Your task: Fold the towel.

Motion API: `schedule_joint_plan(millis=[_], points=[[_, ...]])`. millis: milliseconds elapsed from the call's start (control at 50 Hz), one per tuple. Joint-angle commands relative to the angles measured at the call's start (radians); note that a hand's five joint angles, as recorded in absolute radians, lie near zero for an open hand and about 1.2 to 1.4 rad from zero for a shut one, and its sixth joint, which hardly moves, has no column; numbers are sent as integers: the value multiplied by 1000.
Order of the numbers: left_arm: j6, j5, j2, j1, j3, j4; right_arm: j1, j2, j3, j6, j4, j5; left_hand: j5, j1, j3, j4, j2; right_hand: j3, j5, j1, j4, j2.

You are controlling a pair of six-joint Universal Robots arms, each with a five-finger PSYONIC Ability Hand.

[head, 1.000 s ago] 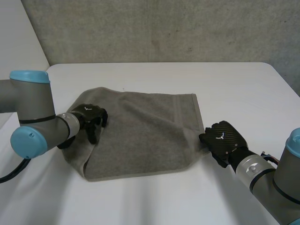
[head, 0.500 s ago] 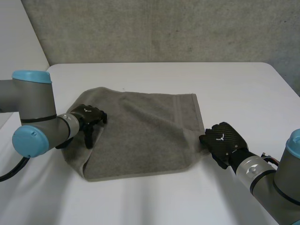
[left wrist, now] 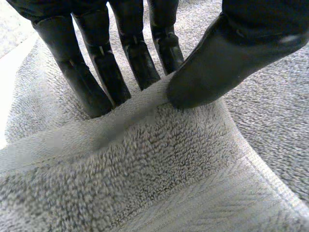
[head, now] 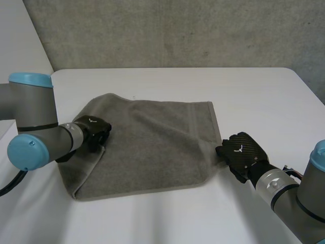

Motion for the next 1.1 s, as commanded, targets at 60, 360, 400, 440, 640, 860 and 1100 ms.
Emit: schedule_joint_plan(millis=[60, 360, 400, 440, 640, 860, 1100], points=[[5, 8, 88, 23, -106, 0, -6, -11, -7, 3, 2, 2, -197, 5, -40, -19, -27, 66, 57, 64, 57, 92], [-66, 247, 462, 234, -405, 35, -162, -207, -174, 9, 418, -47, -197, 5, -40, -19, -27, 66, 57, 64, 57, 92], [-107, 279, 518, 271, -440, 46, -185, -224, -204, 9, 499, -67, -197, 5, -40, -19, -27, 66, 57, 64, 57, 92], [-228, 336, 622, 346, -515, 57, -245, -259, -263, 1, 651, -124, -197, 5, -40, -19, -27, 66, 57, 64, 57, 92], [-443, 590, 852, 538, -773, 77, -452, -336, -391, -145, 1029, -332, -197, 5, -40, -19, -27, 66, 57, 64, 57, 92], [-523, 650, 940, 682, -877, 100, -613, -328, -481, -325, 1249, -463, -197, 5, -40, -19, -27, 66, 57, 64, 57, 92], [-736, 628, 819, 568, -784, 351, -446, -87, -599, -201, 1152, -417, -197, 5, -40, -19, -27, 66, 57, 64, 57, 92]])
